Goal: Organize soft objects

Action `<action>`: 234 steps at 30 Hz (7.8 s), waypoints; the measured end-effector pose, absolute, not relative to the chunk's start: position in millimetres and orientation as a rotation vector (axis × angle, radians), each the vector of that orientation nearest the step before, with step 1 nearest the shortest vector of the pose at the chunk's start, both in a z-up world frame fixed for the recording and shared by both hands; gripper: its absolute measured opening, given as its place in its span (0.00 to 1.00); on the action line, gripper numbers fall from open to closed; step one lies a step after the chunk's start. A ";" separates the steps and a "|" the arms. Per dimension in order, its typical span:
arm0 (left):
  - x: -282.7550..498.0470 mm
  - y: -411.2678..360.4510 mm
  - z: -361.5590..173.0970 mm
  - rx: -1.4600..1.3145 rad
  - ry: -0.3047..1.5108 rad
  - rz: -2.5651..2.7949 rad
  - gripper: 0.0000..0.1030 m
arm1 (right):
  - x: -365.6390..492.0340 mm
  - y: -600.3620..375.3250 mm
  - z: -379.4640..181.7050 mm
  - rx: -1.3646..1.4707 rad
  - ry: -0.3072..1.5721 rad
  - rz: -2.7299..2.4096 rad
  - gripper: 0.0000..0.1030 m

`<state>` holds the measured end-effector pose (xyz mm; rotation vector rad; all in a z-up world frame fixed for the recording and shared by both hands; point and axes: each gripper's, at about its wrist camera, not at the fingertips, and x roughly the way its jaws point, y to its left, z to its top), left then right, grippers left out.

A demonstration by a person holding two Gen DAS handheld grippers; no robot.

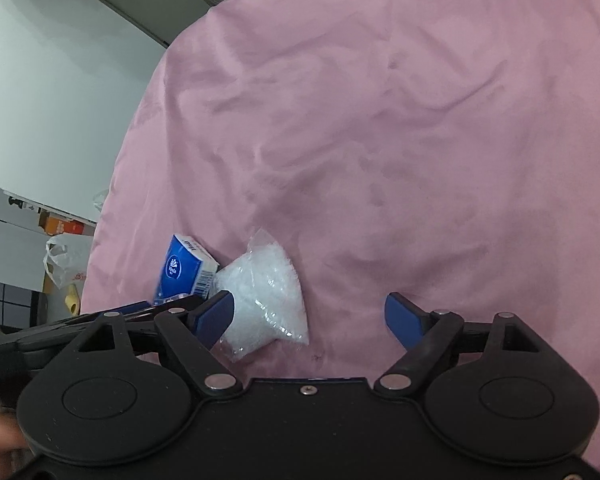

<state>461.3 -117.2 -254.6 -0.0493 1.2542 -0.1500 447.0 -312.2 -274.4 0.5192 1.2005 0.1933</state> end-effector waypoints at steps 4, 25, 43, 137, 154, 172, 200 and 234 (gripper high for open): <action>463.0 -118.7 -258.5 -0.039 1.244 -0.155 0.63 | 448.8 -311.3 -273.2 0.522 1.197 0.191 0.80; 414.8 -83.6 -202.7 -0.134 1.178 -0.128 0.60 | 427.1 -276.9 -240.7 0.415 1.173 0.162 0.17; 334.3 -61.3 -139.2 -0.184 1.056 -0.164 0.60 | 343.0 -259.3 -165.4 0.385 1.024 0.150 0.17; 265.6 134.8 -153.4 -0.410 1.086 -0.077 0.64 | 314.3 -43.0 -134.5 0.187 0.956 0.329 0.17; 273.4 134.1 -144.7 -0.375 1.092 -0.035 0.64 | 315.7 -51.6 -129.1 0.198 0.971 0.340 0.42; 251.8 100.6 -107.9 -0.317 1.065 -0.054 0.79 | 282.3 -92.7 -99.2 0.227 0.888 0.312 0.84; 167.3 50.5 -69.8 -0.269 0.950 -0.082 0.79 | 182.5 -155.4 -65.0 0.173 0.668 0.173 1.00; 48.6 61.6 -17.3 -0.207 0.724 -0.002 1.00 | 72.6 -158.9 -37.7 0.158 0.552 0.194 1.00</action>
